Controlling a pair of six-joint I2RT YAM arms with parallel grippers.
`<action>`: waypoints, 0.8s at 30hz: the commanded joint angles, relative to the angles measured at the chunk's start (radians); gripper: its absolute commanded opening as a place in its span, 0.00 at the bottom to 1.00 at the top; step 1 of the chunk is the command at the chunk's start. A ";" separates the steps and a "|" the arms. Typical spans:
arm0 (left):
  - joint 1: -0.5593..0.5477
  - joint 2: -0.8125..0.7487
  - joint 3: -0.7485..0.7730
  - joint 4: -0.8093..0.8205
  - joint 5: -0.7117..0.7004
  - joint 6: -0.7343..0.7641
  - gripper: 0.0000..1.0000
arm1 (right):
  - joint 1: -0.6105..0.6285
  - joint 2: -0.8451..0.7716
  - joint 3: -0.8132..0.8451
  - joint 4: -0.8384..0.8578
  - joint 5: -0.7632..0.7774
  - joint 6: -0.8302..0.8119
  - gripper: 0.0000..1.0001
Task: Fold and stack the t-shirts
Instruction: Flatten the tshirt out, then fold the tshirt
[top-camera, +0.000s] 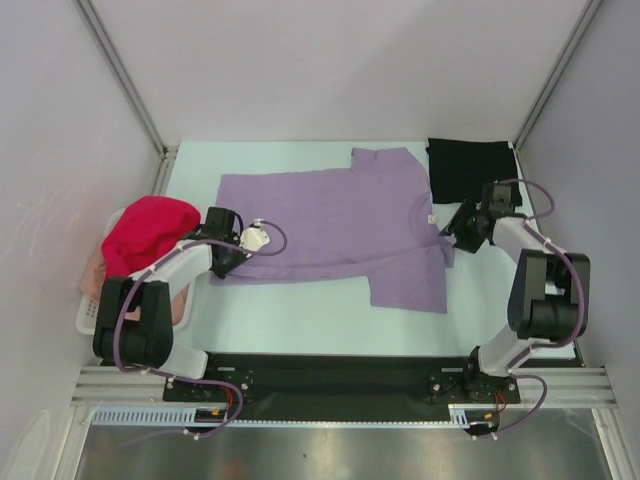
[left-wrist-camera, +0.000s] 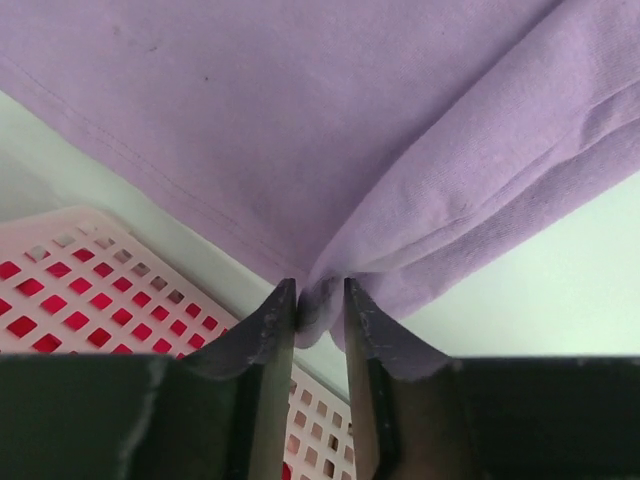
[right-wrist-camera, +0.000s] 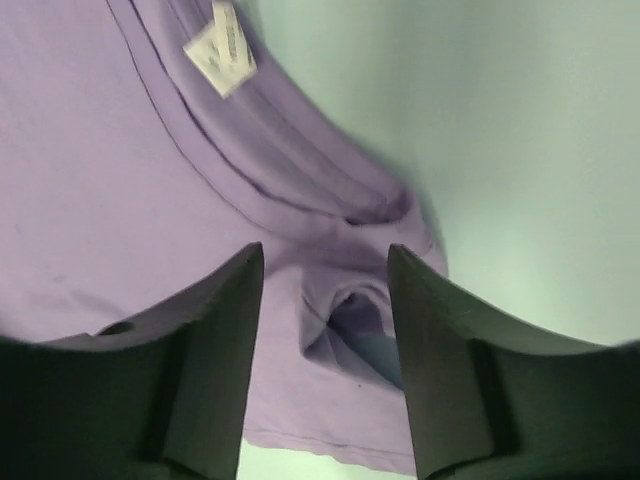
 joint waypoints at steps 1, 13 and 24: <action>-0.003 0.014 0.040 -0.016 0.046 0.014 0.36 | 0.012 0.053 0.153 -0.104 0.121 -0.102 0.58; 0.032 -0.133 0.035 -0.204 0.140 0.186 0.58 | 0.094 -0.363 -0.164 -0.244 0.255 -0.016 0.64; 0.009 -0.020 0.000 0.006 0.062 0.195 0.59 | 0.170 -0.228 -0.279 -0.121 0.155 0.001 0.61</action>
